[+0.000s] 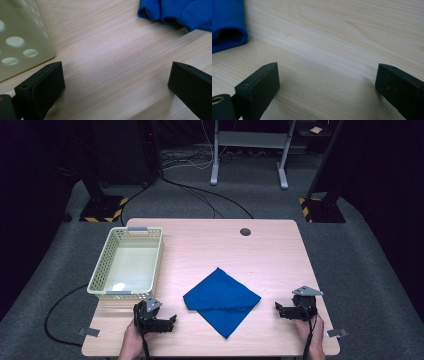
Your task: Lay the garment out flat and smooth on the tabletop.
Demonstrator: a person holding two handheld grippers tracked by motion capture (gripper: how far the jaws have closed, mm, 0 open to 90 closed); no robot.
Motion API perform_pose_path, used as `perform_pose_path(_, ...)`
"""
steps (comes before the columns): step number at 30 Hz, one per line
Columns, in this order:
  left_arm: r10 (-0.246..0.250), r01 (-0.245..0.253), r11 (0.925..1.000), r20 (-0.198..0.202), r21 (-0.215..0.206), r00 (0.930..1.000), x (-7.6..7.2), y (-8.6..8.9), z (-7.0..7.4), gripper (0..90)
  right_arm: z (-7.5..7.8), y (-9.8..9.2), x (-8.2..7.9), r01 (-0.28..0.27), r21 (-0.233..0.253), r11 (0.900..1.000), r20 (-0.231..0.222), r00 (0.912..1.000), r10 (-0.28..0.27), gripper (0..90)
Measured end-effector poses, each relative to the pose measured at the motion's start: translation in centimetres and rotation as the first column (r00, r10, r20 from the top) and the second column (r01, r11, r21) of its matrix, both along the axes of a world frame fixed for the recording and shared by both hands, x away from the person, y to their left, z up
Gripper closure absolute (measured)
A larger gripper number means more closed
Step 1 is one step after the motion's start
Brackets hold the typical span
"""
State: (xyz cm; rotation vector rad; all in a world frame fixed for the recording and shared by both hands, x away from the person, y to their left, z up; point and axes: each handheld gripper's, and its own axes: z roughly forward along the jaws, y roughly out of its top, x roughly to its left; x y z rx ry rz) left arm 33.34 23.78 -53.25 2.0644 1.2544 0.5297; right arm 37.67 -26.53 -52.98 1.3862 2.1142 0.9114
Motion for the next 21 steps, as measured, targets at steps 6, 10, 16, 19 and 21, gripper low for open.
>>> perform_pose_path(6,0.074,-0.074,0.9971,-0.013,0.015,0.9971,0.1,-0.3,0.2,0.1,0.1,0.1,0.0,0.008,-0.013,1.0,0.01,0.9999,-0.008,5.0)
perform_pose_path(10,0.032,-0.032,0.9991,-0.004,-0.026,0.9995,0.1,-1.3,0.4,0.0,0.1,0.3,0.0,0.007,-0.008,1.0,0.006,1.0,-0.007,5.2)
perform_pose_path(16,-0.019,0.02,0.999,0.031,-0.04,0.9993,0.2,-2.6,1.0,0.0,0.5,0.8,0.0,-0.015,0.079,0.997,0.02,0.9997,0.014,5.6)
perform_pose_path(19,-0.037,0.039,0.9981,0.04,-0.048,0.9985,0.4,-3.2,1.4,0.1,1.0,2.2,0.1,-0.054,0.087,0.995,0.037,0.998,0.051,5.8)
perform_pose_path(21,-0.045,0.047,0.9978,0.049,-0.047,0.9978,0.5,-3.7,1.6,0.2,1.3,3.4,0.1,-0.087,0.079,0.993,0.049,0.9953,0.083,6.4)
